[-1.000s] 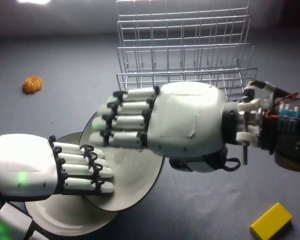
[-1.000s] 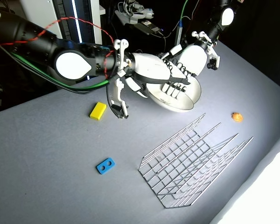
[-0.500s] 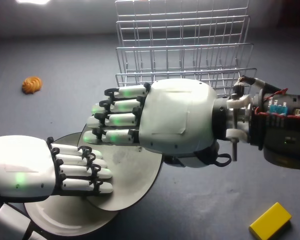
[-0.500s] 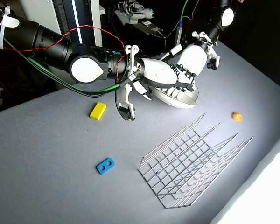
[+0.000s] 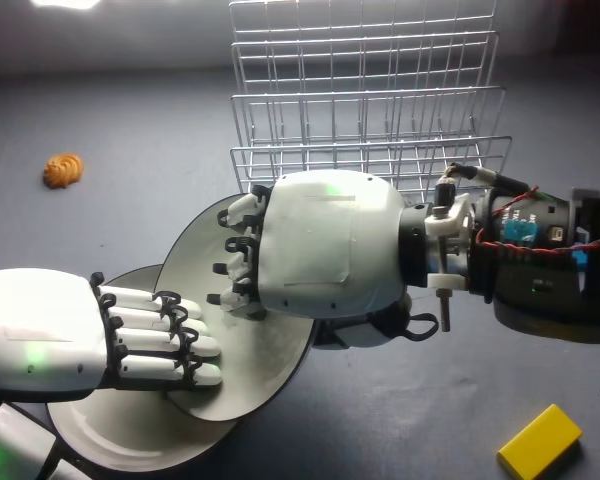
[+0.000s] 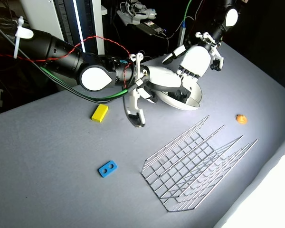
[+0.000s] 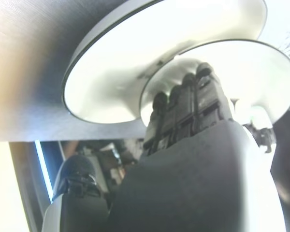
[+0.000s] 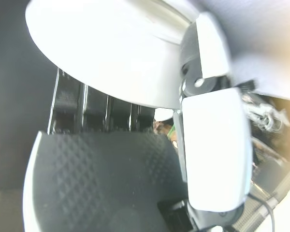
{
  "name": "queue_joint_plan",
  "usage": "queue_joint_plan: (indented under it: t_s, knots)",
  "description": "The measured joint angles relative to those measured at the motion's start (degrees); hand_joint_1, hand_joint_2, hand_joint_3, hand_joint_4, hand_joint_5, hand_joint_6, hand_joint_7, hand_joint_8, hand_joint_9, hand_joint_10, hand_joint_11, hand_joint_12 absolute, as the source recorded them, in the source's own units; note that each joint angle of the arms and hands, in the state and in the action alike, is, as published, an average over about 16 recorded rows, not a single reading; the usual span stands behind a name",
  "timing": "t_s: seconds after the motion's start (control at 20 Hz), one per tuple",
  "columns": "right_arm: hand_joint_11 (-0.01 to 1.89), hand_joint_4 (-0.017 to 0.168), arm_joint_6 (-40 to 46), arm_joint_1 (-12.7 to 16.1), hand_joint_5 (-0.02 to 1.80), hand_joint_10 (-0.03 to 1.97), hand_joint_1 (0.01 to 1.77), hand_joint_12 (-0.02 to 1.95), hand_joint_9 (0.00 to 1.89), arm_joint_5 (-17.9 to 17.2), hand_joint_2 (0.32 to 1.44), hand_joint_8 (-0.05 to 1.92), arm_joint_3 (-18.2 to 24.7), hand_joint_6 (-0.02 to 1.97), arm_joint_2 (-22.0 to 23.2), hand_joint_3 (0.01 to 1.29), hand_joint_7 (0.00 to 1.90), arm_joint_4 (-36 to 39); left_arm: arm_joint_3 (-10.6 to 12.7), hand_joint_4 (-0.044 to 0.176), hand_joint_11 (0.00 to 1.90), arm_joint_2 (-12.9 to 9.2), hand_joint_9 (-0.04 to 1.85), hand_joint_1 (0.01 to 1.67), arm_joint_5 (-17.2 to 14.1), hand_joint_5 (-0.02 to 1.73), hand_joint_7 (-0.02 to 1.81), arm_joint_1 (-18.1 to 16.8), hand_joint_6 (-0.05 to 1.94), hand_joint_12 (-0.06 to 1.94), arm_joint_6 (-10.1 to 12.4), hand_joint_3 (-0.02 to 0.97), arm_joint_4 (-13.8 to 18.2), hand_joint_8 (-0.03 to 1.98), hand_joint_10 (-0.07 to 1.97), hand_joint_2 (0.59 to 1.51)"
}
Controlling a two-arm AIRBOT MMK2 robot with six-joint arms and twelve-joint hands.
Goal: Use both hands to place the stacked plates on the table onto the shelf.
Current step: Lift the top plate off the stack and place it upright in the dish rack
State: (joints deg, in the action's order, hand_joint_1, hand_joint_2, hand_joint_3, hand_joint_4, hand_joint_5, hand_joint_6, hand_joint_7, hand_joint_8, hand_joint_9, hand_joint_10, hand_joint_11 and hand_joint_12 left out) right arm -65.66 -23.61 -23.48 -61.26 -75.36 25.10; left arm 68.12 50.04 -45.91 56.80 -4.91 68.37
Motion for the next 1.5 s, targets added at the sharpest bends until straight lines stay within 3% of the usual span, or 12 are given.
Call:
queue_joint_plan:
  t_s: [0.4,1.0,1.5]
  knots:
    - [0.68,0.032,-0.69,-0.80,0.82,0.03,1.08,1.10,1.06,-3.23,0.97,0.60,-2.26,0.82,-2.14,0.02,0.88,0.33,0.44,-0.005,0.02,-0.07,0.02,0.02,-0.15,0.08,0.01,-0.11,0.00,-0.01,0.00,0.018,-0.52,-0.01,0.01,1.110]
    - [0.71,0.031,-1.27,-1.13,0.86,0.01,1.09,0.99,1.15,-5.91,0.96,0.73,-1.51,0.84,-2.13,0.01,0.93,-0.26,2.13,0.000,0.02,-1.31,0.02,0.02,-0.10,0.10,0.06,-3.68,0.02,-0.01,-0.05,0.018,-2.95,0.00,0.01,1.111]
    - [0.71,0.032,-1.10,0.53,0.94,0.01,1.15,0.99,1.19,-9.27,0.97,0.83,2.17,0.90,0.56,0.01,1.04,-0.60,6.27,0.004,0.02,-2.38,0.02,0.02,-0.07,0.10,0.07,-9.05,0.02,-0.01,-0.11,0.018,-4.22,0.00,0.01,1.109]
